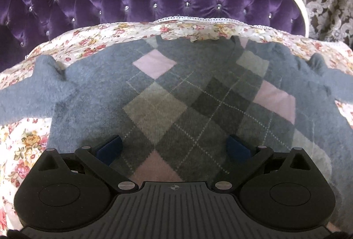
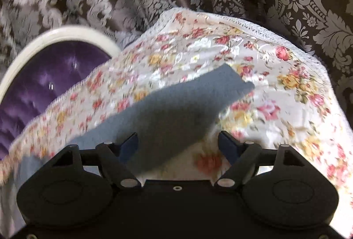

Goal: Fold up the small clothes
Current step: 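Grasp the sleeve with the right tool and fold it across the sweater body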

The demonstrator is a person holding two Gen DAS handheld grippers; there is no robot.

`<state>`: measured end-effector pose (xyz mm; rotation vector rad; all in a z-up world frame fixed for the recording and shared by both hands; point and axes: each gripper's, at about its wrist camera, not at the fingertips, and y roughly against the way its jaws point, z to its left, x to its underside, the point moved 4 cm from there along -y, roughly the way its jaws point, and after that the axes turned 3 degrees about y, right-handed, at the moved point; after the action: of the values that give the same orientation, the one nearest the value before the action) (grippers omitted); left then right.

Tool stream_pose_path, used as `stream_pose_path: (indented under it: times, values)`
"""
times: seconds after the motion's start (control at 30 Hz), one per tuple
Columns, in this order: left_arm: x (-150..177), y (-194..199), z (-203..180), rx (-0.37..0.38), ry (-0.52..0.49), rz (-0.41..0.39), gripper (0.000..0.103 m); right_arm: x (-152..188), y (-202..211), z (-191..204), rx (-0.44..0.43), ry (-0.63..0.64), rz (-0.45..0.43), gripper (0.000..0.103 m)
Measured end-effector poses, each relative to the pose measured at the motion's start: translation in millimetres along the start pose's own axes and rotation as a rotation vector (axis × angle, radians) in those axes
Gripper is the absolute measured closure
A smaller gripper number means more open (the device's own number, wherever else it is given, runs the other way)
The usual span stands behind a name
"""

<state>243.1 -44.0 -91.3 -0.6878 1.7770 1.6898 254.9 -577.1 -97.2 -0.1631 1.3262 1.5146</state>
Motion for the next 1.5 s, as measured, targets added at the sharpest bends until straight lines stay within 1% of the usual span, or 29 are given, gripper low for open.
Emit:
stream_pose_path:
  times: [0.17,0.2,0.23,0.27,0.3,0.33,0.37,0.43,0.63,0.73,0.77,0.8,0.9,0.97,1.03,1.13,1.2,1.33,1.5]
  values:
    - [1.5,-1.0,-0.3,-0.001,0.006,-0.006,0.000,-16.4,-13.9,-16.7,-0.056,-0.112,-0.046,0.023]
    - [1.8,-0.9,-0.4,-0.001,0.006,-0.006,0.000,-18.7,-16.1,-19.2,-0.054,-0.123,-0.052,0.030]
    - [1.7,-1.1,-0.8,-0.001,0.007,-0.004,0.000,-20.2,-17.5,-20.3,-0.044,-0.124,-0.054,0.041]
    - [1.8,-1.2,-0.3,-0.001,0.007,-0.002,0.000,-21.9,-19.3,-21.1,-0.027,-0.116,-0.051,0.049]
    - [1.5,-1.0,-0.2,0.000,0.008,-0.001,0.000,-23.2,-21.5,-22.4,-0.011,-0.109,-0.040,0.078]
    - [1.1,-1.0,0.0,0.000,0.008,0.000,0.000,-23.5,-23.3,-24.3,-0.014,-0.115,-0.029,0.091]
    - [0.4,-0.6,0.2,0.001,0.009,0.003,0.000,-23.2,-23.0,-26.8,-0.026,-0.134,-0.027,0.092]
    - [-1.1,-0.7,0.5,0.003,0.012,0.012,0.000,-23.2,-15.7,-28.0,-0.021,-0.138,-0.042,0.092]
    - [-7.8,0.1,1.1,0.005,0.022,0.039,0.002,-24.6,33.3,-28.5,0.024,-0.054,-0.109,0.092]
    - [-12.0,6.2,1.8,0.006,0.032,0.035,0.003,-28.1,48.0,-29.0,0.028,-0.024,-0.112,0.092]
    - [-13.9,10.2,2.0,0.006,0.032,0.028,0.003,-30.3,51.1,-27.2,0.031,-0.013,-0.113,0.092]
    - [-15.7,14.4,2.5,0.006,0.030,0.021,0.008,-32.5,53.3,-23.7,0.034,-0.002,-0.117,0.092]
    - [-21.3,29.8,7.1,0.009,0.029,0.008,0.009,-41.5,61.0,-1.7,0.023,0.050,-0.136,0.092]
    - [-24.5,40.9,13.9,0.016,0.041,-0.004,0.009,-47.6,66.8,20.9,0.008,0.102,-0.149,0.092]
    - [-27.6,50.0,22.7,0.016,0.055,-0.009,0.009,-52.3,74.3,52.4,-0.015,0.172,-0.165,0.092]
    - [-29.0,61.9,40.1,0.006,0.072,-0.003,0.009,-53.0,84.6,106.7,-0.070,0.275,-0.176,0.092]
    - [-28.4,68.8,52.4,0.006,0.088,-0.003,0.009,-47.0,90.5,147.9,-0.114,0.355,-0.176,0.092]
    - [-22.5,80.4,82.3,0.001,0.130,-0.002,0.009,-20.0,102.4,231.7,-0.221,0.500,-0.168,0.092]
    - [-13.4,86.1,115.9,-0.027,0.172,0.005,0.009,37.3,112.0,333.1,-0.412,0.622,-0.120,0.092]
